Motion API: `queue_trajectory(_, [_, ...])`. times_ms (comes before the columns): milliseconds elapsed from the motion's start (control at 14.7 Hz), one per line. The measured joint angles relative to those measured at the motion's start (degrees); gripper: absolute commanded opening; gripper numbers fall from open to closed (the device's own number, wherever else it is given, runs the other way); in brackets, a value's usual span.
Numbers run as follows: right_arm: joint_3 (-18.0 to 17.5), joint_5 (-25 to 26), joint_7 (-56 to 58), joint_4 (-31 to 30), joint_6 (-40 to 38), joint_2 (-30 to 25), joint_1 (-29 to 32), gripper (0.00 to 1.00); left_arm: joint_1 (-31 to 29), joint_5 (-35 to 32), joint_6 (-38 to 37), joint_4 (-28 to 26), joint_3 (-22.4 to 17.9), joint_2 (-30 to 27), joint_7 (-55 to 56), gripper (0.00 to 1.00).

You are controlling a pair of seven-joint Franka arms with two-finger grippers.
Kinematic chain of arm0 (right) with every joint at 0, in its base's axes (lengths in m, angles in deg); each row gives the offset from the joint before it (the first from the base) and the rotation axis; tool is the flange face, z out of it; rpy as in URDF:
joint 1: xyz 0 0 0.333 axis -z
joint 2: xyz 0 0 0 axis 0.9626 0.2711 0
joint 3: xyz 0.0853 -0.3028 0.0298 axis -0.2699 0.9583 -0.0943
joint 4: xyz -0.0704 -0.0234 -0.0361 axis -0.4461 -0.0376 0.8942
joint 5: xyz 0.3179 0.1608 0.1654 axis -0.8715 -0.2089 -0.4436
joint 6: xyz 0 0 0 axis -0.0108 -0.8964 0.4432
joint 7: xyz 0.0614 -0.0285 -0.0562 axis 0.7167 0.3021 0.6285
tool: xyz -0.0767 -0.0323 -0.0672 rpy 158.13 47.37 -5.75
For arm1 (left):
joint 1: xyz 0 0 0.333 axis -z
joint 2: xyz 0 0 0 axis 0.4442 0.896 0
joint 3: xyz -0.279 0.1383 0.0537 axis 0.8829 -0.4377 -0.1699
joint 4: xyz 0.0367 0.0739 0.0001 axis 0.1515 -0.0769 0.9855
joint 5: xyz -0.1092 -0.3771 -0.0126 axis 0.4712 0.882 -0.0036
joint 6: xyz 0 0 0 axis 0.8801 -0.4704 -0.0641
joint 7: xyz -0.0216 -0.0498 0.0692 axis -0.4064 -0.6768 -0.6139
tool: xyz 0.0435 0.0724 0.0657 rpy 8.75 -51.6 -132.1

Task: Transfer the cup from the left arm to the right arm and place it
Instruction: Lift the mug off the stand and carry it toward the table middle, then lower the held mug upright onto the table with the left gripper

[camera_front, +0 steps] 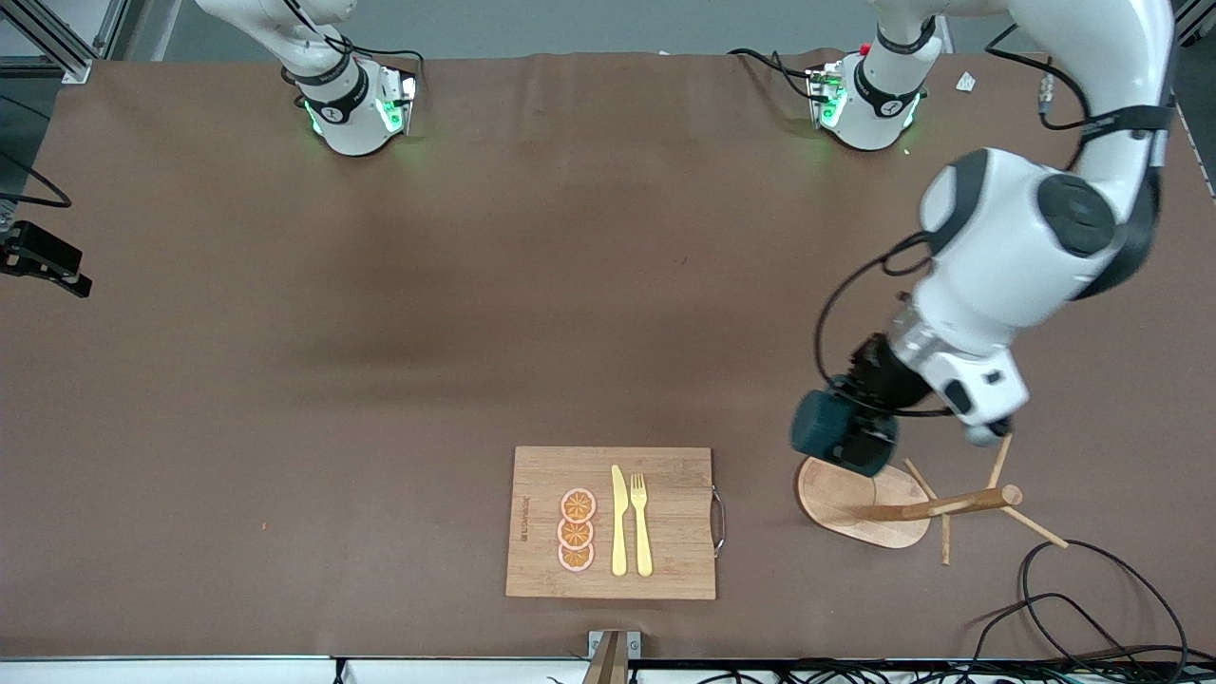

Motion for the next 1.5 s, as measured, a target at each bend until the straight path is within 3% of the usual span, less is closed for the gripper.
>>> queue_trajectory(408, [0.0,0.0,0.0,0.0,0.0,0.0,0.0,1.00,14.4,-17.8,-5.0,-0.5,0.0,4.0,15.7,0.53])
queue_trajectory(816, [0.0,0.0,0.0,0.0,0.0,0.0,0.0,1.00,31.1,-32.4,-20.3,-0.1,-0.4,9.5,24.5,0.53])
queue_trajectory(1087, [0.0,0.0,0.0,0.0,0.0,0.0,0.0,1.00,39.5,-40.4,-31.0,3.4,-1.2,15.3,30.7,0.53])
queue_trajectory(1495, [0.1,0.0,0.0,-0.1,0.0,0.0,0.8,1.00,50.8,-45.7,-35.4,5.7,-8.5,19.4,37.2,0.53])
